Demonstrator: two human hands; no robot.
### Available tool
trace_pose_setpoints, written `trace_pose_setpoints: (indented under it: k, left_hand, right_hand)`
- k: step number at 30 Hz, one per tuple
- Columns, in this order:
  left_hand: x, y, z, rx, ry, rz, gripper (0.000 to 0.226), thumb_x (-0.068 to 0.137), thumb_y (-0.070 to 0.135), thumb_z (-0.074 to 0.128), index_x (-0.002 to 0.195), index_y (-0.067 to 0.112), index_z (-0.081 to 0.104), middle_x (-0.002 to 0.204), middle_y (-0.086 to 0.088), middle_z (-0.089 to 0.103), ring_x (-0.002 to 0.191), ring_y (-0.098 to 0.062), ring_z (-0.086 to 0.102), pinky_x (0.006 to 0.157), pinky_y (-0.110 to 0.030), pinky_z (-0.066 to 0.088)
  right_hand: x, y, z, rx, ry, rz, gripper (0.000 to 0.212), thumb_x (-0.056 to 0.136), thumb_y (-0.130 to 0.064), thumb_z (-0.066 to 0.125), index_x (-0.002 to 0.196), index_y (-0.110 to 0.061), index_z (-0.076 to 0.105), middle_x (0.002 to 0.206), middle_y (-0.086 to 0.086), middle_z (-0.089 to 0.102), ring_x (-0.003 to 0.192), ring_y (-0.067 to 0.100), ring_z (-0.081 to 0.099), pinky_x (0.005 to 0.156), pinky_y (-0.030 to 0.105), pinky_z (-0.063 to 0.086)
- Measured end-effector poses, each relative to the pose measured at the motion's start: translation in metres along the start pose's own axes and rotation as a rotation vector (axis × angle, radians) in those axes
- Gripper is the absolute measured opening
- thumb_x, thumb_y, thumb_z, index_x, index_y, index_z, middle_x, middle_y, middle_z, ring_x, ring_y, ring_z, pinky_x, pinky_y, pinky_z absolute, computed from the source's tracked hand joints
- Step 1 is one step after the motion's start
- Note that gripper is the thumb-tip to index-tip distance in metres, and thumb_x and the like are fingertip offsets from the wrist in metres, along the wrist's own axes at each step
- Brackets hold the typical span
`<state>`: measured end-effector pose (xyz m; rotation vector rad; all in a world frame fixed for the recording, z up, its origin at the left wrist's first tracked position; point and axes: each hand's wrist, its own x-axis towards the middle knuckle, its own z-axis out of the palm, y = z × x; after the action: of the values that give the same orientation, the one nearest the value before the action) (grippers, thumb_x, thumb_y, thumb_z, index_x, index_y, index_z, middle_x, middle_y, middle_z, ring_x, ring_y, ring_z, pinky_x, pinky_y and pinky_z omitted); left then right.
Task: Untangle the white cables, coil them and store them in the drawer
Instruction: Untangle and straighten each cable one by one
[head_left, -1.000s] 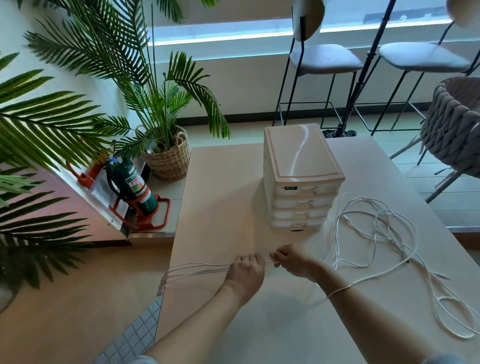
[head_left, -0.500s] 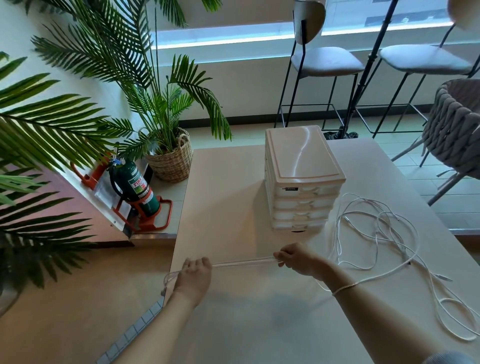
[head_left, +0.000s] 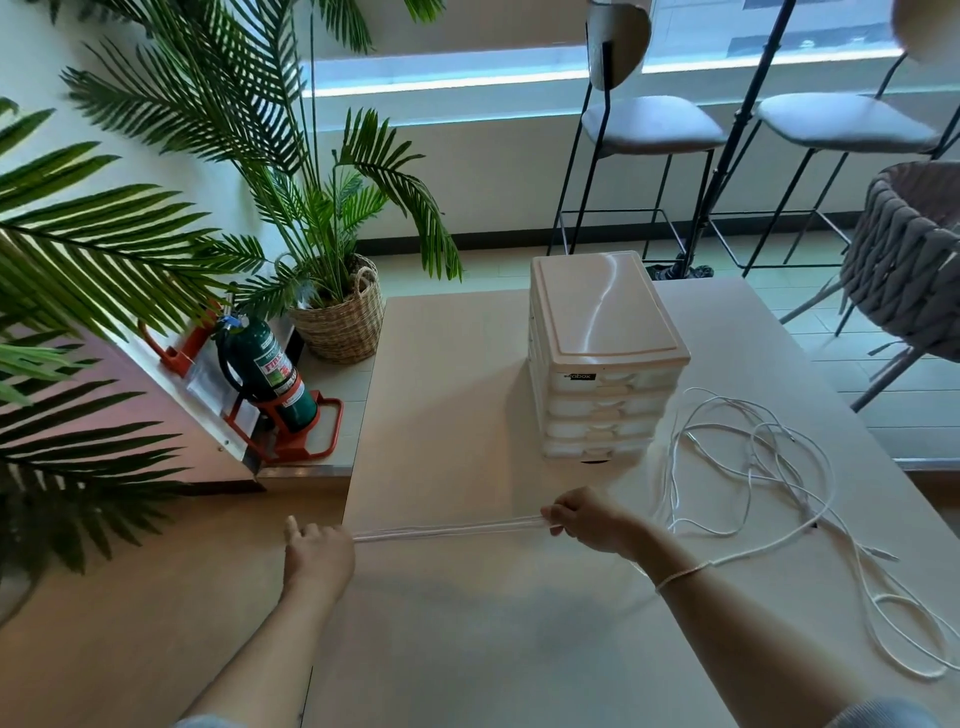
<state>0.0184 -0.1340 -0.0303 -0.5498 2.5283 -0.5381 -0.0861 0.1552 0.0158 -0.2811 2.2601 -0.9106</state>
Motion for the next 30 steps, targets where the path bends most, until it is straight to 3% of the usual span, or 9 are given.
trace_pose_setpoints:
  k: [5,8,12,15,17,20,23,27,30]
  left_hand:
    - [-0.005,0.002,-0.001,-0.020,-0.190,-0.070,0.043,0.095,0.010,0.032,0.138,0.009,0.038,0.142,-0.009,0.044,0.134,-0.026,0.036,0.115,-0.046,0.013]
    - [-0.005,0.016,-0.031,-0.096,-0.171,-0.017,0.044,0.093,0.010,0.037,0.137,0.009,0.037,0.141,-0.011,0.042,0.132,-0.027,0.036,0.113,-0.043,0.020]
    - [-0.007,0.053,-0.086,-0.561,0.028,0.212,0.038,0.094,0.011,0.037,0.130,0.010,0.048,0.135,-0.011,0.050,0.125,-0.028,0.045,0.103,-0.032,0.035]
    - [-0.023,0.084,-0.111,-0.895,-0.124,0.473,0.033,0.099,0.024,0.039,0.123,0.009,0.056,0.130,-0.012,0.056,0.121,-0.024,0.050,0.092,-0.024,0.038]
    - [-0.030,0.099,-0.114,-0.972,-0.282,0.566,0.033,0.100,0.029,0.039,0.110,0.007,0.061,0.113,-0.013,0.061,0.107,-0.025,0.056,0.080,-0.024,0.038]
    - [-0.028,0.105,-0.109,-1.090,-0.418,0.646,0.025,0.100,0.028,0.039,0.087,0.014,0.055,0.085,-0.007,0.057,0.069,-0.016,0.053,0.069,-0.025,0.041]
    - [-0.025,0.102,-0.105,-1.094,-0.450,0.667,0.025,0.097,0.034,0.045,0.077,0.022,0.053,0.068,0.005,0.047,0.060,-0.007,0.041,0.057,-0.017,0.035]
    - [-0.020,0.100,-0.103,-1.002,-0.346,0.682,0.023,0.097,0.024,0.046,0.075,0.022,0.051,0.067,0.008,0.046,0.061,-0.005,0.039,0.058,-0.018,0.032]
    - [-0.021,0.099,-0.103,-1.023,-0.360,0.700,0.020,0.097,0.021,0.046,0.079,0.021,0.054,0.066,0.009,0.046,0.061,-0.004,0.039,0.060,-0.019,0.032]
  right_hand:
    - [-0.001,0.000,0.002,-0.057,-0.005,-0.018,0.040,0.097,-0.022,0.045,0.057,-0.023,0.051,0.054,-0.012,0.044,0.051,0.005,0.039,0.047,0.015,0.029]
    - [0.000,0.002,0.004,-0.092,-0.014,-0.025,0.040,0.097,-0.022,0.044,0.058,-0.023,0.050,0.055,-0.011,0.043,0.052,0.003,0.038,0.047,0.012,0.029]
    - [0.003,-0.004,0.005,-0.070,-0.017,-0.037,0.040,0.097,-0.021,0.044,0.058,-0.023,0.050,0.053,-0.014,0.043,0.051,0.002,0.037,0.046,0.011,0.028]
    - [0.006,-0.008,0.005,-0.090,-0.024,-0.051,0.039,0.097,-0.023,0.044,0.058,-0.025,0.050,0.057,-0.013,0.045,0.053,0.002,0.037,0.049,0.013,0.029]
    - [0.008,-0.008,0.005,-0.079,-0.032,-0.051,0.038,0.097,-0.023,0.044,0.059,-0.026,0.050,0.062,-0.012,0.049,0.054,0.002,0.038,0.050,0.015,0.029]
    - [0.005,-0.008,0.002,-0.054,-0.053,-0.063,0.037,0.097,-0.022,0.044,0.060,-0.026,0.051,0.062,-0.012,0.048,0.055,0.001,0.038,0.051,0.014,0.029]
    - [0.001,-0.008,0.000,-0.017,-0.133,-0.059,0.032,0.096,-0.022,0.045,0.067,-0.024,0.057,0.063,-0.012,0.050,0.055,0.002,0.039,0.052,0.015,0.030]
    - [-0.001,-0.002,-0.004,0.093,-0.273,0.009,0.025,0.095,-0.017,0.048,0.075,-0.018,0.063,0.057,-0.006,0.052,0.049,0.008,0.036,0.048,0.018,0.027]
    - [0.000,0.002,-0.012,0.074,-0.293,0.014,0.027,0.095,-0.020,0.049,0.073,-0.017,0.064,0.056,-0.004,0.052,0.049,0.010,0.038,0.048,0.019,0.029]
